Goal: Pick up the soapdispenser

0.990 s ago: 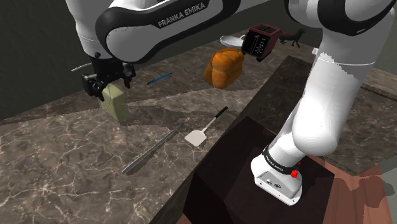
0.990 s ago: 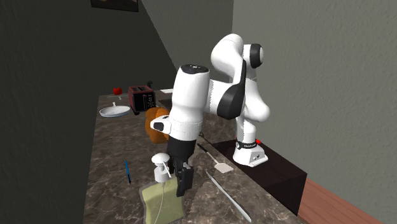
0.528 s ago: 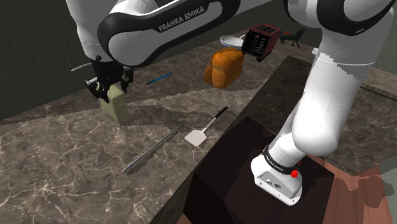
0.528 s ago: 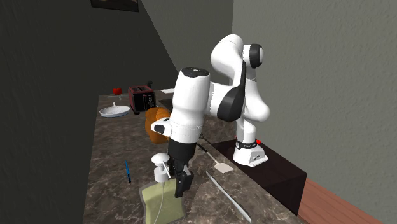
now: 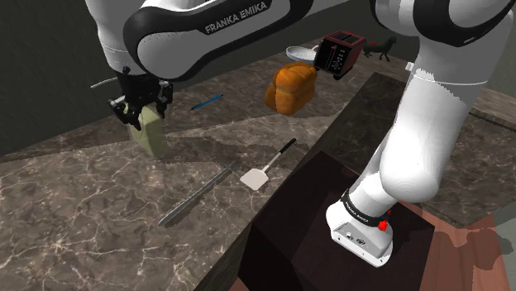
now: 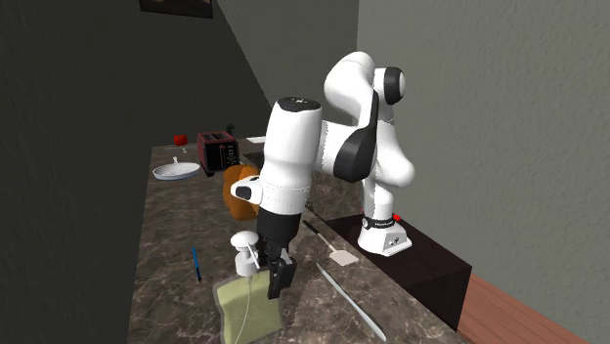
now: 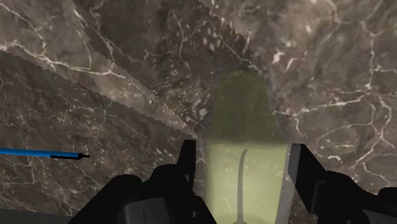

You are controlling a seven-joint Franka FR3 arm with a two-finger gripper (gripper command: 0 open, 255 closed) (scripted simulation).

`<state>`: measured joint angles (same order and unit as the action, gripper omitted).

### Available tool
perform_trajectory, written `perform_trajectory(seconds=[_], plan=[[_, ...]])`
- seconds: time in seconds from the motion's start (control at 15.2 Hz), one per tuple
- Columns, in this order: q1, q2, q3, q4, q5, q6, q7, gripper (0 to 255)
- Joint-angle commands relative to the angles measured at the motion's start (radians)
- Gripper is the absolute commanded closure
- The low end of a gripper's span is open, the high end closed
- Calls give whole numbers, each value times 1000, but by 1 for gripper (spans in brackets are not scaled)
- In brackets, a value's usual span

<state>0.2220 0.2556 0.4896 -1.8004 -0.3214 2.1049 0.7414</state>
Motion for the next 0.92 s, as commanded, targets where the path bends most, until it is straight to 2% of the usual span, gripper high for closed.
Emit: perform_trajectory(seconds=[0.0,0.73,0.86], plan=[[-1,-10,3,13,8,-21,-7,255],[-2,-43,12,120,41,-153,-44,255],[-2,-43,12,122,42,-155,-45,255]])
